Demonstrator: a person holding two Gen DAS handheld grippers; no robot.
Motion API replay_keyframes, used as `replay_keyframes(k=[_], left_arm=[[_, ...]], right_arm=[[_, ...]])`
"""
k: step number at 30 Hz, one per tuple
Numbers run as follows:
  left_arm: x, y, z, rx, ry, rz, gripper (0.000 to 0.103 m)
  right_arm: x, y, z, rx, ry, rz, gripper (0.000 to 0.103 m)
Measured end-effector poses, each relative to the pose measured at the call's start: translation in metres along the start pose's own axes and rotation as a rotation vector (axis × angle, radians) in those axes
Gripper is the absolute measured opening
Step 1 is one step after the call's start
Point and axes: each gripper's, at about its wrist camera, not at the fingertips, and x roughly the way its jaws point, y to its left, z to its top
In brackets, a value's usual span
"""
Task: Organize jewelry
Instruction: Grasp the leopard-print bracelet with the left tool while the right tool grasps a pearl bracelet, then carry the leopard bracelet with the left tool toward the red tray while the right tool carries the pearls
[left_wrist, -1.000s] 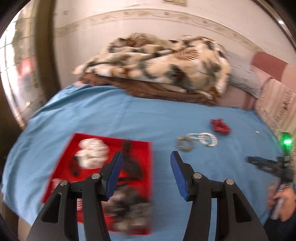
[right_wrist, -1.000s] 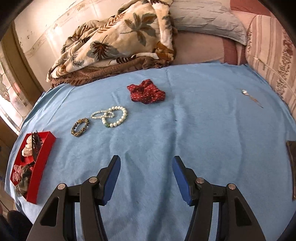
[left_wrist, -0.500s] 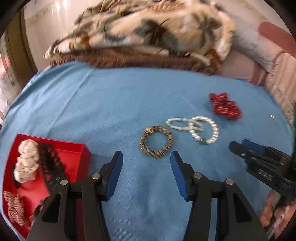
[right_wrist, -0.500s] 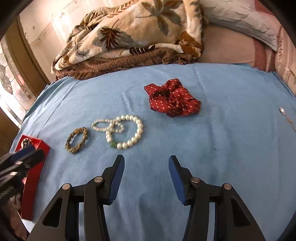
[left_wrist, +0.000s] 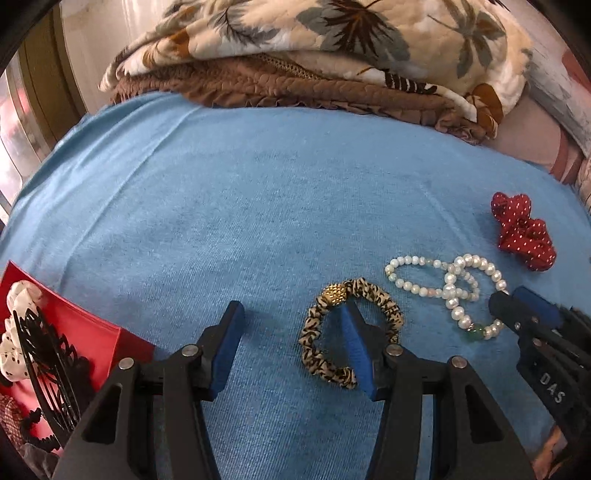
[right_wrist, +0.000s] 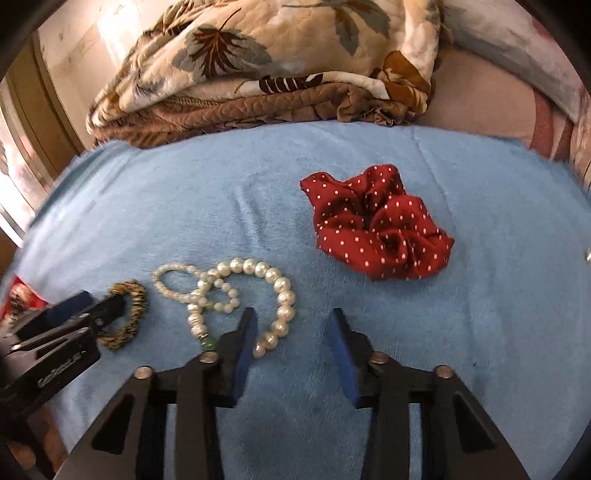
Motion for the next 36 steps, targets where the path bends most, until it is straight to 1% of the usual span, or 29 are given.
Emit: replay_keyframes(k=[1, 2, 3, 4, 5, 6, 8, 12, 15, 17, 19, 21, 24, 27, 30, 33, 36], left_arm=[[-0.001, -0.003, -0.002, 0.01, -0.012, 0.013, 0.05], [-0.001, -0.005, -0.003, 0.016, -0.019, 0.011, 0.046], [-0.003, -0.008, -0.004, 0.025, -0.019, 0.005, 0.034], [-0.006, -0.012, -0.005, 0.038, -0.015, 0.005, 0.02], [-0.009, -0.014, -0.006, 0.05, -0.008, 0.001, 0.012], [-0.012, -0.018, -0.008, 0.064, 0.005, -0.009, 0.005], [-0.02, -0.023, -0.015, 0.08, 0.019, -0.036, 0.005], [-0.038, -0.024, -0.039, 0.067, 0.052, -0.113, 0.005], [-0.056, -0.026, -0.059, 0.064, 0.07, -0.165, 0.005], [-0.071, -0.028, -0.069, 0.066, 0.064, -0.193, 0.005], [-0.088, -0.028, -0.077, 0.063, 0.05, -0.223, 0.005], [-0.109, -0.027, -0.084, 0.058, 0.028, -0.256, 0.005], [-0.14, -0.022, -0.091, 0.048, -0.012, -0.29, 0.005], [-0.165, -0.016, -0.098, 0.045, -0.05, -0.306, 0.005], [-0.191, -0.008, -0.107, 0.04, -0.087, -0.324, 0.005], [-0.214, -0.004, -0.116, 0.057, -0.128, -0.33, 0.005], [-0.234, 0.001, -0.126, 0.098, -0.187, -0.303, 0.005]], right_arm=[[0.002, 0.004, 0.001, -0.022, 0.002, -0.021, 0.036], [0.002, 0.006, 0.001, -0.037, 0.005, -0.031, 0.033], [0.001, 0.009, 0.002, -0.05, 0.014, -0.034, 0.024], [0.0, 0.01, 0.002, -0.053, 0.025, -0.033, 0.018], [-0.003, 0.009, 0.0, -0.054, 0.036, -0.034, 0.013], [-0.005, 0.006, -0.002, -0.048, 0.046, -0.028, 0.011], [-0.013, -0.001, -0.011, -0.031, 0.058, -0.017, 0.011], [-0.036, -0.017, -0.036, -0.002, 0.084, -0.002, 0.011], [-0.06, -0.026, -0.062, -0.01, 0.1, -0.023, 0.011], [-0.081, -0.034, -0.077, 0.016, 0.089, -0.024, 0.011], [-0.101, -0.042, -0.086, 0.056, 0.051, -0.011, 0.011], [-0.125, -0.045, -0.092, 0.085, -0.012, 0.02, 0.011], [-0.155, -0.041, -0.099, 0.093, -0.095, 0.029, 0.011], [-0.179, -0.035, -0.111, 0.101, -0.153, 0.053, 0.011], [-0.191, -0.026, -0.123, 0.106, -0.177, 0.073, 0.011], [-0.201, -0.016, -0.133, 0.094, -0.188, 0.082, 0.011], [-0.211, -0.007, -0.145, 0.087, -0.197, 0.1, 0.011]])
